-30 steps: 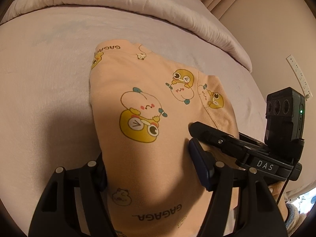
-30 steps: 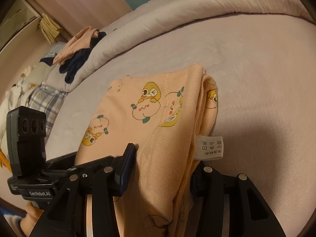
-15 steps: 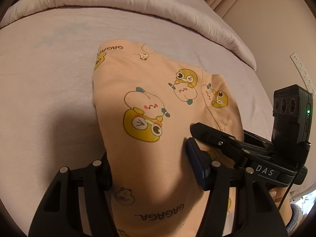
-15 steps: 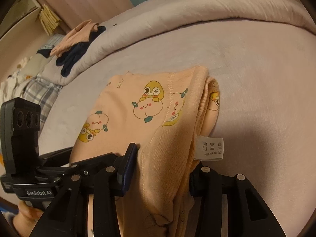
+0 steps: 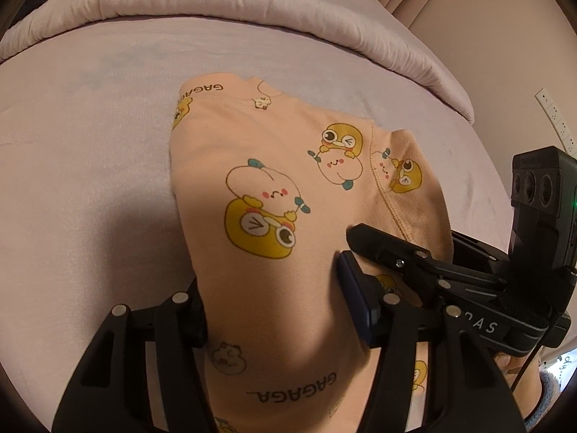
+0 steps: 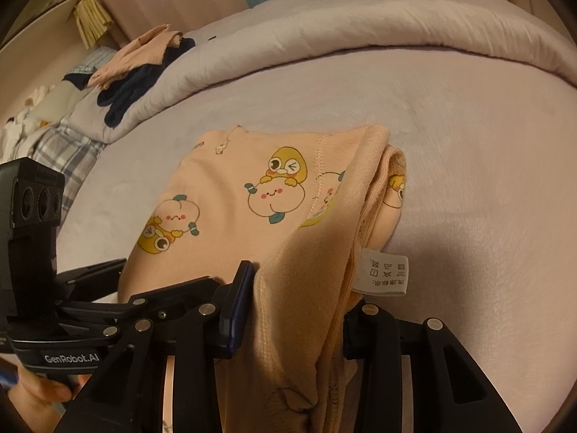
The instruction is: Fold small clothes
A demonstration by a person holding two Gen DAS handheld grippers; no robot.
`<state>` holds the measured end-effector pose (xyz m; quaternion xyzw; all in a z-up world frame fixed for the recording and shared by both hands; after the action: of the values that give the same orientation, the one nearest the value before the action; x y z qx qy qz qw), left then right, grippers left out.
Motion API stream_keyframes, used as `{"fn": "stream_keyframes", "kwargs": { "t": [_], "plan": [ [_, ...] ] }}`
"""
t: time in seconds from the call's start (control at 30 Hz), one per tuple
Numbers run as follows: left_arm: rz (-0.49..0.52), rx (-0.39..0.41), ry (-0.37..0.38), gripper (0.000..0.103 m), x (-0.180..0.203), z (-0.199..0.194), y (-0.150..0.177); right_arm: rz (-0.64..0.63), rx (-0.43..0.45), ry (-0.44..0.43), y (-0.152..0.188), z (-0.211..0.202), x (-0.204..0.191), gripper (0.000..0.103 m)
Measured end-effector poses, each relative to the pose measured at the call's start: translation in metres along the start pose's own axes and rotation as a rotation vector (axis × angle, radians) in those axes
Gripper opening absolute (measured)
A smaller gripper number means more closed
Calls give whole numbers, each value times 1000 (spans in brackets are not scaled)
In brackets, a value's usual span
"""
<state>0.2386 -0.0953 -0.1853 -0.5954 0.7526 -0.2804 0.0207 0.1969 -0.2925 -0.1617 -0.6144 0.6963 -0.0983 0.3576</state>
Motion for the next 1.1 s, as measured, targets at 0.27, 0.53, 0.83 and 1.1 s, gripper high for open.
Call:
{"fn": "stream_keyframes", "kwargs": {
  "t": [0.27, 0.53, 0.83, 1.1],
  "plan": [
    [-11, 4, -6, 52, -2, -2, 1, 2, 5, -6, 0, -1, 0, 35],
    [-5, 8, -18, 48, 0, -3, 2, -21, 23, 11, 0, -2, -5, 30],
    [-19, 1, -16, 47, -2, -3, 3, -30, 26, 21, -1, -3, -6, 30],
    [-23, 6, -18, 41, -2, -6, 1, -51, 42, 27, -4, -6, -7, 28]
  ]
}}
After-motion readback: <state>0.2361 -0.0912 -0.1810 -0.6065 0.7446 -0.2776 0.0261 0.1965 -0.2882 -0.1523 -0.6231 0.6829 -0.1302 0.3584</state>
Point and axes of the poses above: each gripper's, at about its wrist camera, not at the fingertips, and z roughly the way its jaws point, x to its right, y to its underside, the point moved 5 cm from there along z, roughly the way its jaws point, and after that the axes turned 5 degrees about -y, right-handed, at the moved point
